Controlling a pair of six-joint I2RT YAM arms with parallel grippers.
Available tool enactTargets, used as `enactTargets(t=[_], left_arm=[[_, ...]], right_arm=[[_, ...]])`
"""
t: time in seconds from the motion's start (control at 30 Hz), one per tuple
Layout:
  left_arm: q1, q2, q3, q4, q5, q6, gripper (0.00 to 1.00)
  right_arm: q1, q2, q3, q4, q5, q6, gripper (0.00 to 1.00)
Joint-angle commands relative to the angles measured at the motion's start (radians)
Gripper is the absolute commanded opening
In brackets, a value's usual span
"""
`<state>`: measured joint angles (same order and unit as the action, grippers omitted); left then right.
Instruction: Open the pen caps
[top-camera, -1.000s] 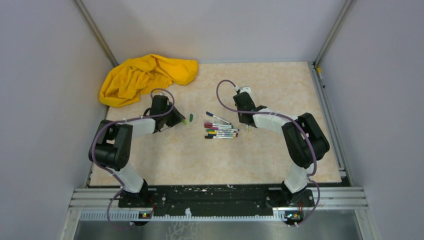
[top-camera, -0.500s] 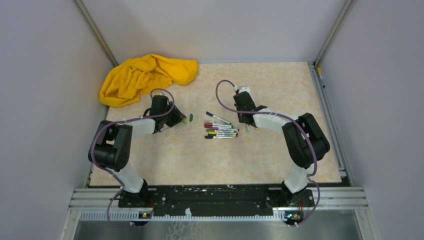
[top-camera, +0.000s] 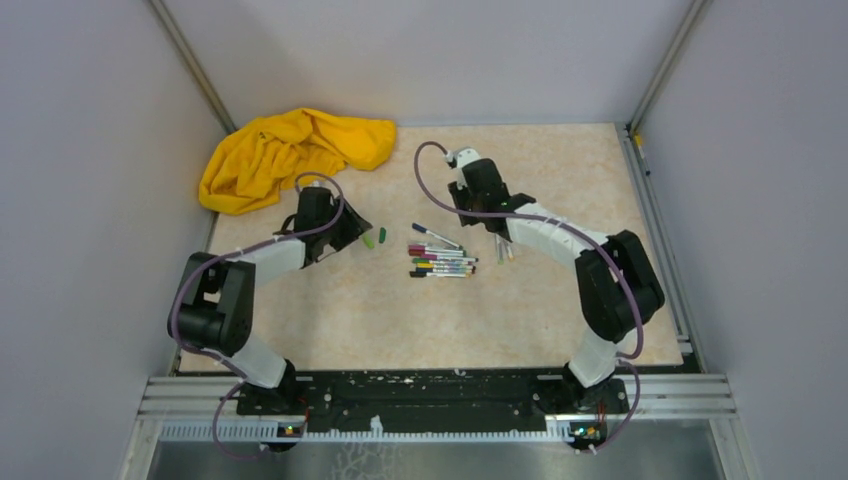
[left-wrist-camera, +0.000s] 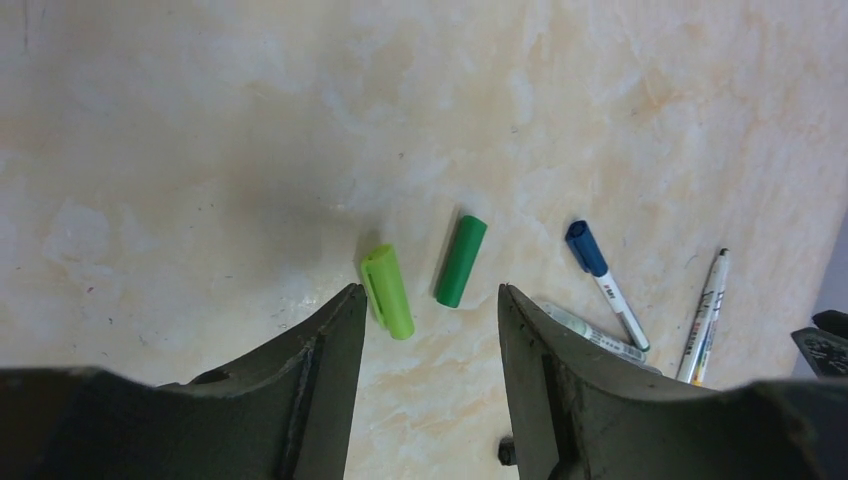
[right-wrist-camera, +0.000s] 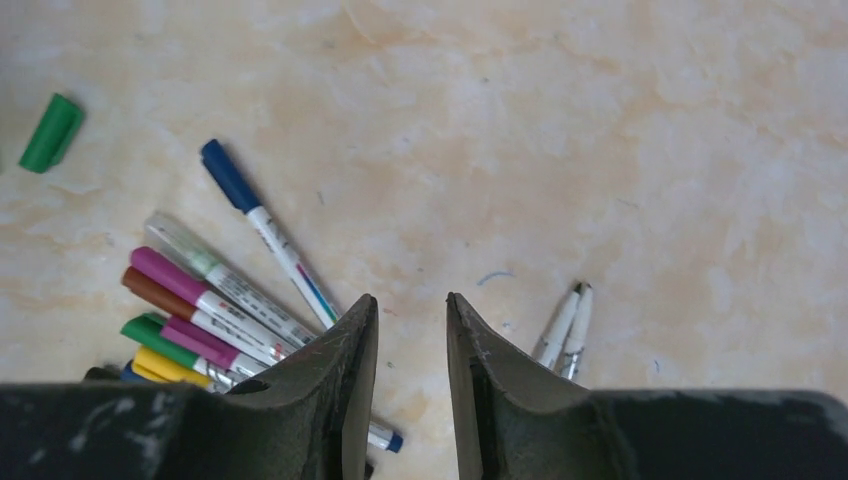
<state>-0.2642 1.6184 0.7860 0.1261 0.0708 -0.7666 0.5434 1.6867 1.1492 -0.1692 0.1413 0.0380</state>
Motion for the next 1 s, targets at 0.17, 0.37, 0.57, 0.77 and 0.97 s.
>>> enactTargets(t=[0.17,0.37,0.57,0.77,0.97], left_arm=[[-0.005,-0.115,-0.034,0.016,0.029,-0.034,0.63],[-0.004,-0.151,-0.065,0.054,0.076,-0.067,0.72],[-0.005,-0.174,-0.094,0.092,0.124,-0.099,0.73],[-0.006,-0.193,-0.112,0.105,0.129,-0.11,0.73],[-0.006,-0.2,-0.127,0.115,0.132,-0.118,0.73]], right_arm=[[0.071,0.119,0.14,-0.033,-0.187,-0.147,0.34],[0.085,0.177,0.179,-0.052,-0.21,-0.171,0.35],[0.089,0.208,0.196,-0.067,-0.215,-0.183,0.35],[0.091,0.237,0.202,-0.073,-0.209,-0.19,0.35],[0.091,0.272,0.213,-0.076,-0.205,-0.195,0.35]])
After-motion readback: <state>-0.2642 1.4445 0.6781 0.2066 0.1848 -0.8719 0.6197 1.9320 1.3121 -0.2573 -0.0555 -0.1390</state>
